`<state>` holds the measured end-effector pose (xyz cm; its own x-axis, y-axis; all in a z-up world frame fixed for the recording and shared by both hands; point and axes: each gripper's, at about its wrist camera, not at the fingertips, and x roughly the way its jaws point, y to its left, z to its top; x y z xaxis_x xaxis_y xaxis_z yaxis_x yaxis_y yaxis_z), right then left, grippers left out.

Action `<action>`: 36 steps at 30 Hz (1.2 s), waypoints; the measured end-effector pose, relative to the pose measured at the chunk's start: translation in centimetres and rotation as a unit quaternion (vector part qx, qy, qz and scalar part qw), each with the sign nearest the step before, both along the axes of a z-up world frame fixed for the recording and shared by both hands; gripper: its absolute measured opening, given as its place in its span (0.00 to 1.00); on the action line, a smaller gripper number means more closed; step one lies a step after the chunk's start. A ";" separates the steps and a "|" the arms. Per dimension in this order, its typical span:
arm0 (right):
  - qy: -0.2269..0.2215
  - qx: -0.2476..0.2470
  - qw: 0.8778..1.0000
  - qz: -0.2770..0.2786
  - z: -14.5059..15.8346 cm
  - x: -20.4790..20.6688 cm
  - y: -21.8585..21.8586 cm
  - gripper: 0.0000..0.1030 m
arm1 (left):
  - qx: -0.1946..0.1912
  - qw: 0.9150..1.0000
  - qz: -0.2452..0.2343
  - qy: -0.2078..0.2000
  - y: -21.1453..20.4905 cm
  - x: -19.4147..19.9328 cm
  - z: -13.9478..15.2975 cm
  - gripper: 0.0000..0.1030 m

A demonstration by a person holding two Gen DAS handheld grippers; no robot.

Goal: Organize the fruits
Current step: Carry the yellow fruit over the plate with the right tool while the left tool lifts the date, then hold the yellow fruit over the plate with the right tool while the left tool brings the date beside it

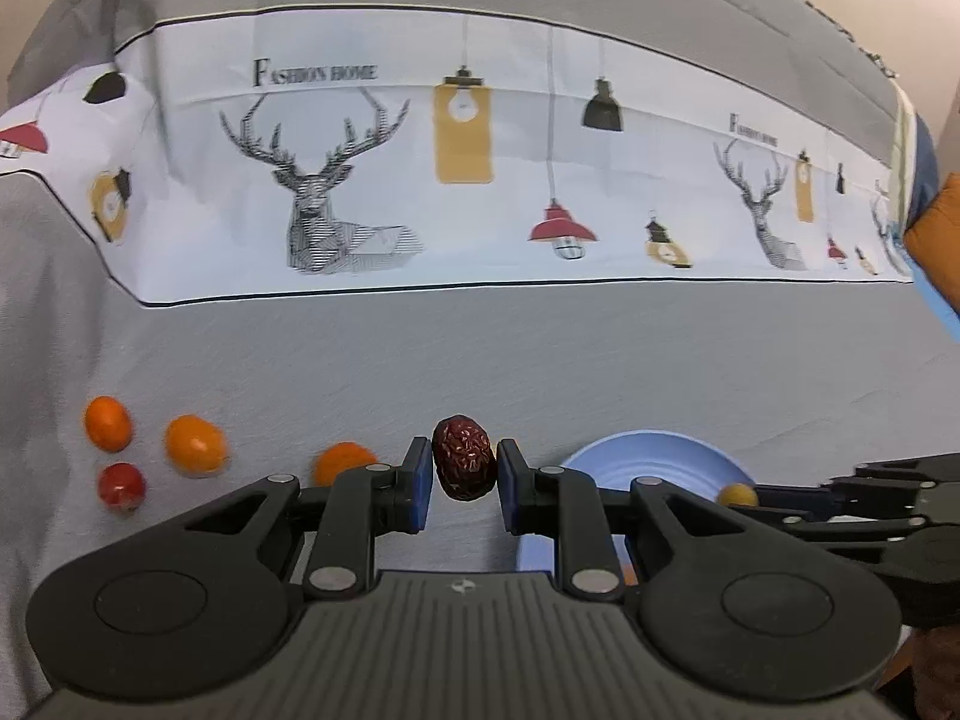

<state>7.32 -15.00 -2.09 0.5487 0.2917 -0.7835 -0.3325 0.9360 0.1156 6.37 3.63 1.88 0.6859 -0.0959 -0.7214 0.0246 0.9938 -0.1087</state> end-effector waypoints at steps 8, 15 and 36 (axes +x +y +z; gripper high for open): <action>-0.003 -0.007 1.000 0.002 0.0 0.0 0.2 0.24 | 0.003 0.999 -0.034 -0.004 -2.5 -0.4 -0.6 0.24; -0.003 -0.011 1.000 0.000 0.0 0.0 0.3 0.24 | 0.010 0.998 -0.059 -0.014 -3.9 -0.6 -0.8 0.24; -0.003 -0.013 1.000 0.000 0.0 -0.1 0.5 0.24 | 0.001 0.996 -0.079 -0.028 -4.7 -0.9 -0.5 0.24</action>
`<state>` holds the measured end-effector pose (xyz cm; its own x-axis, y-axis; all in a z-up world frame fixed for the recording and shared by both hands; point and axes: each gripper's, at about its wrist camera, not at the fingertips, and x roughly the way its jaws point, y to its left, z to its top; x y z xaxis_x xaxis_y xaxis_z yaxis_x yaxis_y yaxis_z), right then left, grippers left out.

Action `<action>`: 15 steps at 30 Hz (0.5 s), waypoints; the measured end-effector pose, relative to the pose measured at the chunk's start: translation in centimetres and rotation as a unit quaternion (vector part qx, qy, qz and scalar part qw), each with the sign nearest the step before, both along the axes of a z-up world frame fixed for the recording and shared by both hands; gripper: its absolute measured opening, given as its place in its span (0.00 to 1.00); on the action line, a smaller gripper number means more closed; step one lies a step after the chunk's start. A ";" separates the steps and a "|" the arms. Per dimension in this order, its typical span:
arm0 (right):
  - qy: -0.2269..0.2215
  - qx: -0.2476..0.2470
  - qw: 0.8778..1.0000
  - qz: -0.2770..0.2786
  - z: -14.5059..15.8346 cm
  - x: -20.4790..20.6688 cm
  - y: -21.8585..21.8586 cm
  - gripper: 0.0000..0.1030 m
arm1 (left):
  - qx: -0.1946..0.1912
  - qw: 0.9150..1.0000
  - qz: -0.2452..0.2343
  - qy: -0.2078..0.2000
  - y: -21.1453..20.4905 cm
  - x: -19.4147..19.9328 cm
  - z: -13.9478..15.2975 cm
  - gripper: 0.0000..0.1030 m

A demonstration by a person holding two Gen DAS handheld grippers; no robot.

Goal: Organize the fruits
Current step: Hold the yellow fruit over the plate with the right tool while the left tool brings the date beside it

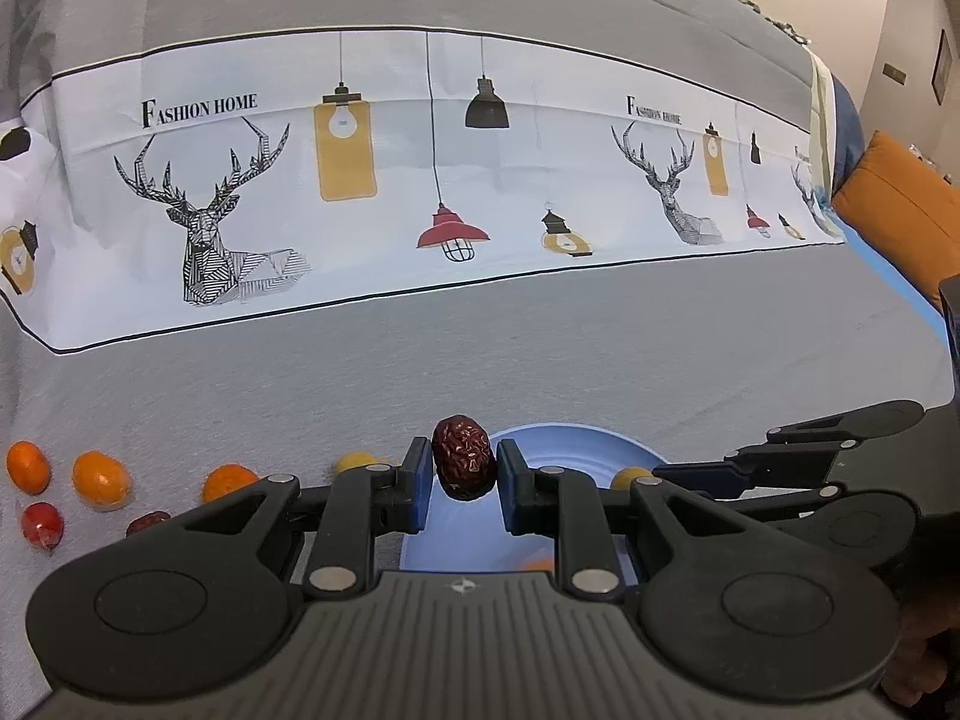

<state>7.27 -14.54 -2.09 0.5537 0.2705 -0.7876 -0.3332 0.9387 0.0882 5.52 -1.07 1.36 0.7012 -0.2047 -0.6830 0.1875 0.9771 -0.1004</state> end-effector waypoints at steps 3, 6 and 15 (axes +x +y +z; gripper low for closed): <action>0.000 0.000 1.000 0.000 0.0 0.0 0.0 0.24 | 0.002 1.000 -0.006 -0.001 -0.3 0.0 0.0 0.24; 0.001 0.000 1.000 0.000 0.0 0.0 0.0 0.24 | 0.003 1.000 -0.010 -0.002 -0.4 -0.1 -0.1 0.24; 0.001 -0.001 1.000 0.000 0.0 0.0 0.0 0.24 | 0.007 1.000 -0.021 -0.005 -1.0 -0.2 -0.3 0.24</action>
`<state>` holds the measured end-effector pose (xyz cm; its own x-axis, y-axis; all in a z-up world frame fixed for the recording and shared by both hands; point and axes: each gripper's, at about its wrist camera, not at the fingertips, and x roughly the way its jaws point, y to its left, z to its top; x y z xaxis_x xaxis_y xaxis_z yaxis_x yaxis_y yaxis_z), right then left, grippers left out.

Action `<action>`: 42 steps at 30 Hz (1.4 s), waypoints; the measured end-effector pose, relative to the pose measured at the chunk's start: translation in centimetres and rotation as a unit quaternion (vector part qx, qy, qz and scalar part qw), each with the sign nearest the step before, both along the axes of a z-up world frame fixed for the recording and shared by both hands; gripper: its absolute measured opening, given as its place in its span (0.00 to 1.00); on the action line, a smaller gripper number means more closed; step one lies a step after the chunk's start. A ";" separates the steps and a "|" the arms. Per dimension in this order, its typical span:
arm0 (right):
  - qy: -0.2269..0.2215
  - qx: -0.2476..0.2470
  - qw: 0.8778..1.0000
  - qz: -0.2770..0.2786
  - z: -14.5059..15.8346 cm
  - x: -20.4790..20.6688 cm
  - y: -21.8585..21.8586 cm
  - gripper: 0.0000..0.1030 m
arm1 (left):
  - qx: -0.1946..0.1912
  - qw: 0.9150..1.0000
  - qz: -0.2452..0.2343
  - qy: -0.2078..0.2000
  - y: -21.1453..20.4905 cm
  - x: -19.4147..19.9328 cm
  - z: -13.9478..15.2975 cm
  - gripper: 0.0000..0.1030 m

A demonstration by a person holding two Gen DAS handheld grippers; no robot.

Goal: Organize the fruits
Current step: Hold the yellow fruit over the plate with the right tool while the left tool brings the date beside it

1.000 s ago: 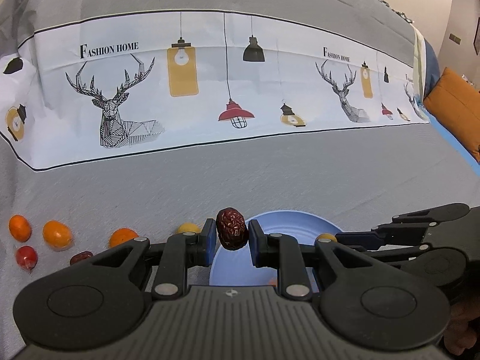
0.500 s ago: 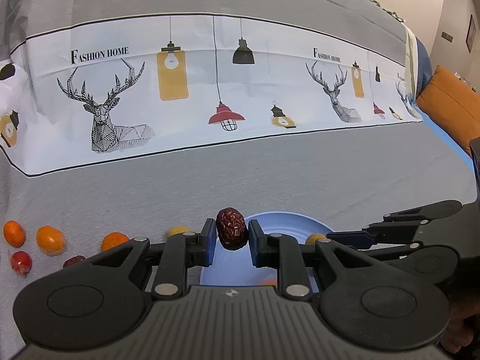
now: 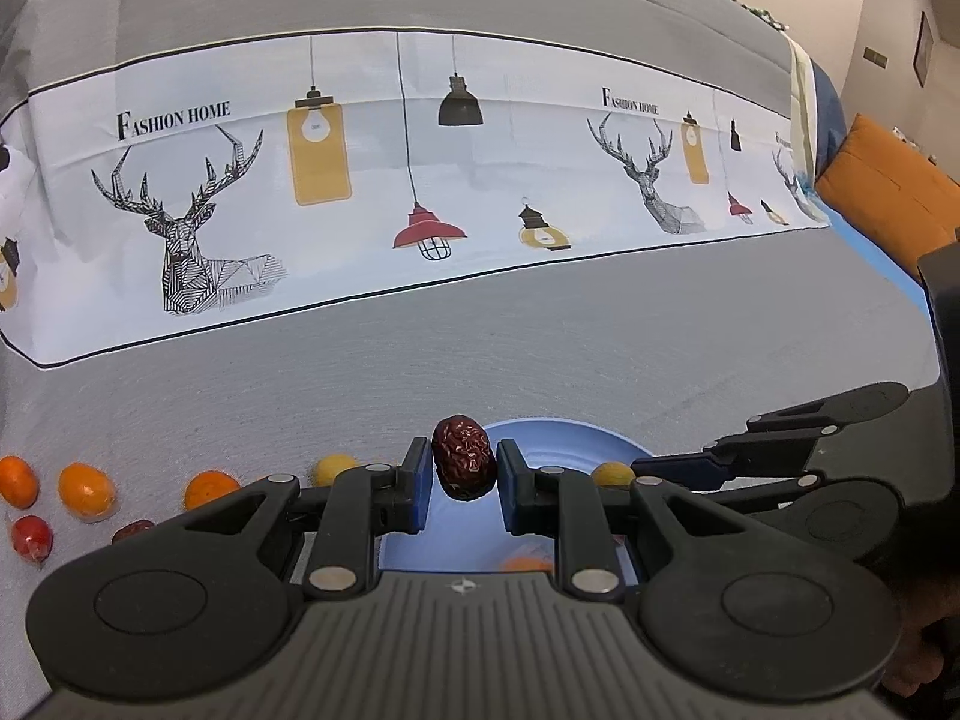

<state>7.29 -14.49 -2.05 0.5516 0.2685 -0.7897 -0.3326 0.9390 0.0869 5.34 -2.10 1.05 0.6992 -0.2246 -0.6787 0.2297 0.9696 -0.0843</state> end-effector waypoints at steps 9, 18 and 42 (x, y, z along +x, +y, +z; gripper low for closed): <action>0.001 -0.001 1.000 0.000 -0.1 -0.1 0.0 0.24 | -0.002 1.000 -0.006 0.000 -0.4 0.1 -0.1 0.24; 0.003 -0.006 1.000 -0.001 -0.2 0.0 0.1 0.24 | -0.001 1.000 -0.017 -0.001 -1.2 0.1 -0.2 0.24; 0.005 -0.010 1.000 -0.002 -0.2 0.1 0.2 0.24 | -0.005 1.000 -0.028 -0.008 -1.6 0.0 -0.1 0.24</action>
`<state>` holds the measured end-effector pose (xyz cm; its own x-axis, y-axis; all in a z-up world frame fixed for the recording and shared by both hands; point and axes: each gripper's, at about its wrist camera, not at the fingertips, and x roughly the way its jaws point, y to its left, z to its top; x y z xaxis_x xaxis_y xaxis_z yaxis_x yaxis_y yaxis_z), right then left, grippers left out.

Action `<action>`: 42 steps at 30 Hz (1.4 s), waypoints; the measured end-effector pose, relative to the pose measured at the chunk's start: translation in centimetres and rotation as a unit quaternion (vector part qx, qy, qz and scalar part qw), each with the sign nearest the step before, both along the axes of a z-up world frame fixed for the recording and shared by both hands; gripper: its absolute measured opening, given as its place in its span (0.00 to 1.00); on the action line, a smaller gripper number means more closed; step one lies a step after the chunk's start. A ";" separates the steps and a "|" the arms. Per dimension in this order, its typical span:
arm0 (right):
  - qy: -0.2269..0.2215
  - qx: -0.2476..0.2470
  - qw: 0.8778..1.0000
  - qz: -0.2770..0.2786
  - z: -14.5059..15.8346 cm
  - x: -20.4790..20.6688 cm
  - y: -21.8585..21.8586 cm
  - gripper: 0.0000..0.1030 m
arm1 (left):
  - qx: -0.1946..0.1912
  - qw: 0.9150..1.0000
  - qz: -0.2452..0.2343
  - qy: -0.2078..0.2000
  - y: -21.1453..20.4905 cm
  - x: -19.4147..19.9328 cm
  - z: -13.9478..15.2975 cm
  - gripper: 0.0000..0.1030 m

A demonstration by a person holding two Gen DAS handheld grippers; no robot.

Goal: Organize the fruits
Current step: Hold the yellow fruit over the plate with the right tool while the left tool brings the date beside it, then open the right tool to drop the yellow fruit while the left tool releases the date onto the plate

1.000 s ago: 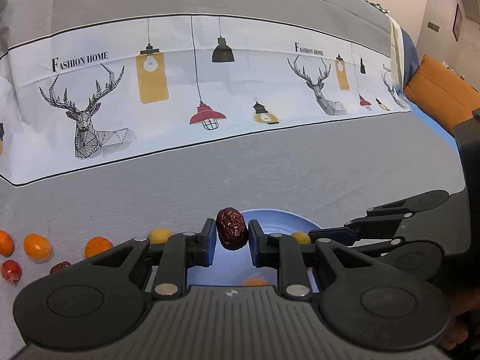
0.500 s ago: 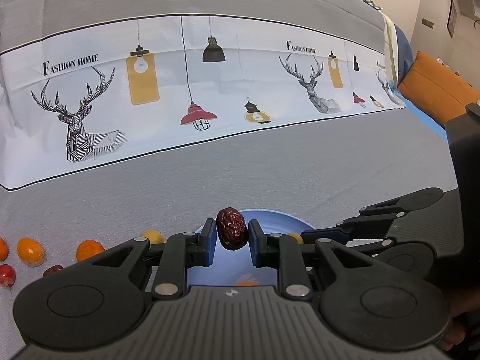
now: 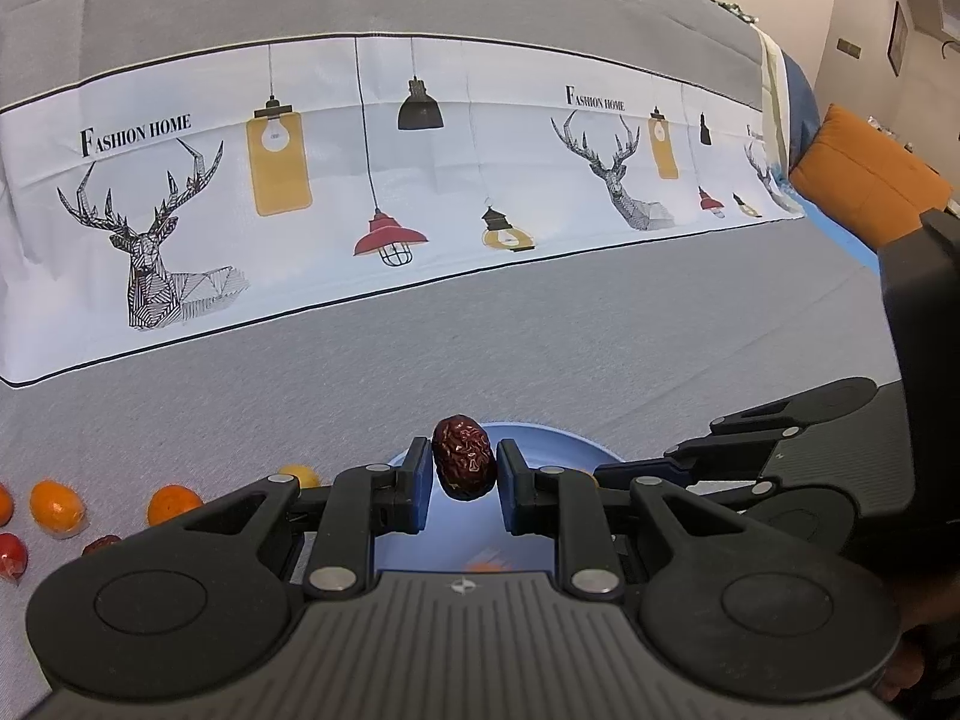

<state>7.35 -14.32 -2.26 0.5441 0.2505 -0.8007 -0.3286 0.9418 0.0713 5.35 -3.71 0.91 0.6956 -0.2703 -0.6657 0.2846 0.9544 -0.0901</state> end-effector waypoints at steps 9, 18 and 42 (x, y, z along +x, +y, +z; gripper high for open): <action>-0.009 -0.007 1.000 -0.020 0.0 0.0 -0.4 0.44 | -0.006 1.000 0.000 0.001 0.1 -0.1 0.1 0.30; -0.010 -0.011 1.000 -0.025 0.0 0.2 -0.4 0.47 | 0.000 1.000 0.003 0.005 0.2 -0.2 -0.1 0.30; -0.010 -0.009 0.999 -0.032 0.1 0.3 -0.5 0.48 | 0.001 1.000 0.004 0.011 0.3 0.2 -0.2 0.30</action>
<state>7.69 -14.86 -2.15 0.5742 0.2006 -0.7938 -0.2688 0.9620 0.0486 5.54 -3.42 0.69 0.6833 -0.2626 -0.6812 0.2742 0.9571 -0.0939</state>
